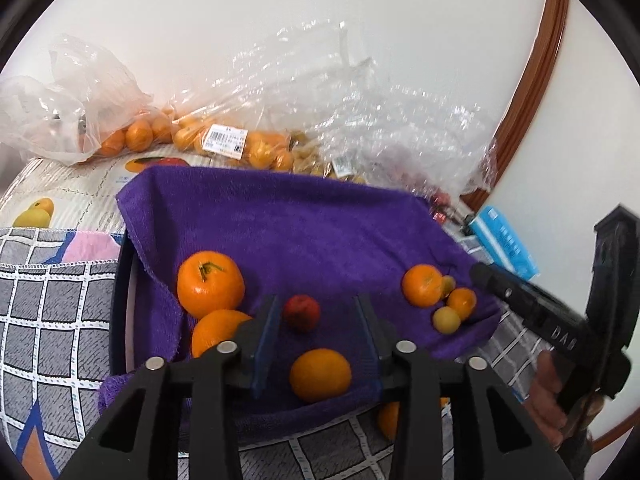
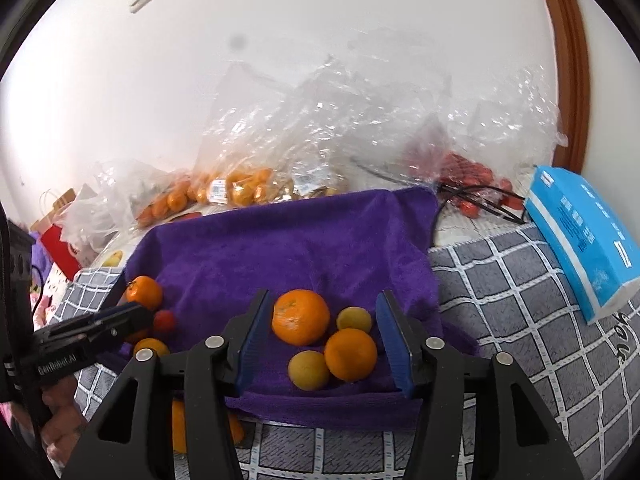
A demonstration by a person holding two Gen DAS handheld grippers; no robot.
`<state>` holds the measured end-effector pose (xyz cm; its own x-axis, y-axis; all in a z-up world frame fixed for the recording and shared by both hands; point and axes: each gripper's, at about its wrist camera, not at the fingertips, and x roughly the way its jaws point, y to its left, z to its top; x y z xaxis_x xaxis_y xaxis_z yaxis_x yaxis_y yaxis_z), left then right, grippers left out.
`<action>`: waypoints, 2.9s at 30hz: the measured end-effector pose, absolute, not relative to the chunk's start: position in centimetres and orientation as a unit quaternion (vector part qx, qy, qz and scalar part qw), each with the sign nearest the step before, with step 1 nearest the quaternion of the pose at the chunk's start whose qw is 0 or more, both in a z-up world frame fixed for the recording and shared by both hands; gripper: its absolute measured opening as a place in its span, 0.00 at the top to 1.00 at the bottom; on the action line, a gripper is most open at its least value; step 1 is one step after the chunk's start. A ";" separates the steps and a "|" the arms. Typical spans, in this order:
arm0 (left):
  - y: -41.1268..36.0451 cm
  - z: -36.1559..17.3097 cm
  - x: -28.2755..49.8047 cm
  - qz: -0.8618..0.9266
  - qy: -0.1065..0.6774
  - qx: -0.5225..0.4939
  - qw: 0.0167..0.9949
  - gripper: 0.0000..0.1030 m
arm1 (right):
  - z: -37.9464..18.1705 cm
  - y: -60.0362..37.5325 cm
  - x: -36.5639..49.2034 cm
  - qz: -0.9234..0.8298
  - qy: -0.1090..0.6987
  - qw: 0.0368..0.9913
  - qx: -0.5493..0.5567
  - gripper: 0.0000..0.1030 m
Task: Organize fruits
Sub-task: 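Open the left gripper to release the red fruit onto the towel, then raise both grippers, then grasp an orange on the bed cover with the right gripper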
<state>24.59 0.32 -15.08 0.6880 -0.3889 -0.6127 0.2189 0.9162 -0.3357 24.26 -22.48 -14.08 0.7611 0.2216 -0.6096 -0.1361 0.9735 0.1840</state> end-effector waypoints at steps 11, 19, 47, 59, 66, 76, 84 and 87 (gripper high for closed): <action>1.7 -14.0 24.2 -0.150 0.332 -0.148 0.919 0.60 | -14.1 -21.1 24.0 0.092 0.318 0.942 0.049 0.38; 1.9 -13.5 23.7 -0.157 0.320 -0.151 0.922 0.60 | -12.8 -20.3 23.6 0.076 0.325 0.942 0.041 0.38; 5.2 -12.6 23.6 -0.127 0.292 -0.196 0.927 0.56 | -16.7 -17.1 17.8 0.112 0.409 0.904 0.053 0.54; 4.5 -12.8 23.8 -0.135 0.296 -0.186 0.927 0.56 | -17.9 -17.1 19.7 0.142 0.429 0.888 0.080 0.63; 4.1 -12.9 23.6 -0.138 0.297 -0.178 0.928 0.56 | -16.8 -17.9 18.2 0.108 0.417 0.901 0.057 0.68; 4.3 -12.9 23.6 -0.139 0.299 -0.182 0.926 0.55 | -18.0 -18.9 18.0 0.047 0.434 0.900 0.022 0.68; 3.9 -13.2 23.5 -0.134 0.300 -0.178 0.928 0.55 | -17.8 -18.8 18.0 0.045 0.424 0.904 0.019 0.69; 3.5 -13.4 23.3 -0.135 0.300 -0.173 0.928 0.55 | -17.9 -18.5 18.1 0.041 0.426 0.904 0.010 0.69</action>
